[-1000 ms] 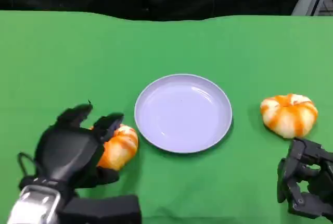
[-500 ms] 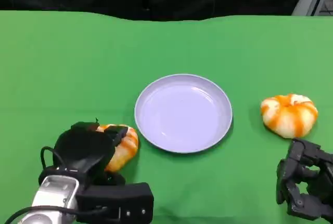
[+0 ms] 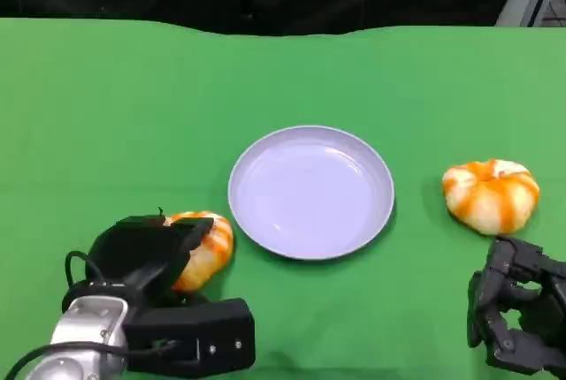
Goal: Grasp the bread from the table and place it into the plate.
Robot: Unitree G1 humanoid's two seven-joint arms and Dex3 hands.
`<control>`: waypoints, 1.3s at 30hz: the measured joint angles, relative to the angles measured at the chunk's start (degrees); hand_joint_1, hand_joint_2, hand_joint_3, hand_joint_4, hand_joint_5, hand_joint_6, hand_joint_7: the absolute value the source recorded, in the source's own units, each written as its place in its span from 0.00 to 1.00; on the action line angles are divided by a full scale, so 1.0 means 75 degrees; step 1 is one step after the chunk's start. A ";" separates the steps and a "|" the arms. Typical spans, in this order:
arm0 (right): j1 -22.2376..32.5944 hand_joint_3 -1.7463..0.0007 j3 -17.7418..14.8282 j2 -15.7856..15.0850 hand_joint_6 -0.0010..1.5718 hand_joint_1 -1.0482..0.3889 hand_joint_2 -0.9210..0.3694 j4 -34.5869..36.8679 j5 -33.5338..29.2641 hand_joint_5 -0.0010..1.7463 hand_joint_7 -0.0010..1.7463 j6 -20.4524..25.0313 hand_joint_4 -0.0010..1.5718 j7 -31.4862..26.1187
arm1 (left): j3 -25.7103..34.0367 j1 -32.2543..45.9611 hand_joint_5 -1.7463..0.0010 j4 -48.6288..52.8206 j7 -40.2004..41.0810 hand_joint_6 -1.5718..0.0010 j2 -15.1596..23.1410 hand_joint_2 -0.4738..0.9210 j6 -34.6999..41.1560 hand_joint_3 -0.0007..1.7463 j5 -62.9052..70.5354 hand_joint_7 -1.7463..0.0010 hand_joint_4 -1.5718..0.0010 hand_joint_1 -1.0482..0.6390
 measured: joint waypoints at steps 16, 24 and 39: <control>-0.0010 0.33 -0.0002 0.0004 0.46 0.66 0.26 0.0012 -0.0022 1.00 0.98 -0.0026 0.56 -0.0039 | 0.0032 -0.0030 0.01 0.0443 0.2274 0.64 0.0015 1.00 -0.0706 0.10 -0.0650 0.01 0.56 0.60; -0.0010 0.33 -0.0016 -0.0004 0.45 0.66 0.26 -0.0013 -0.0047 1.00 0.99 -0.0006 0.55 -0.0066 | 0.0422 0.0250 0.00 -0.1099 0.2722 0.65 0.0166 0.96 -0.0979 0.11 -0.0637 0.00 0.56 0.62; -0.0108 0.34 -0.0097 -0.0020 0.46 0.66 0.26 0.0183 -0.0031 1.00 0.98 -0.0009 0.56 -0.0031 | 0.0094 -0.1540 0.00 -0.1519 0.2190 0.56 -0.0683 0.94 -0.0448 0.08 -0.0184 0.12 0.55 0.60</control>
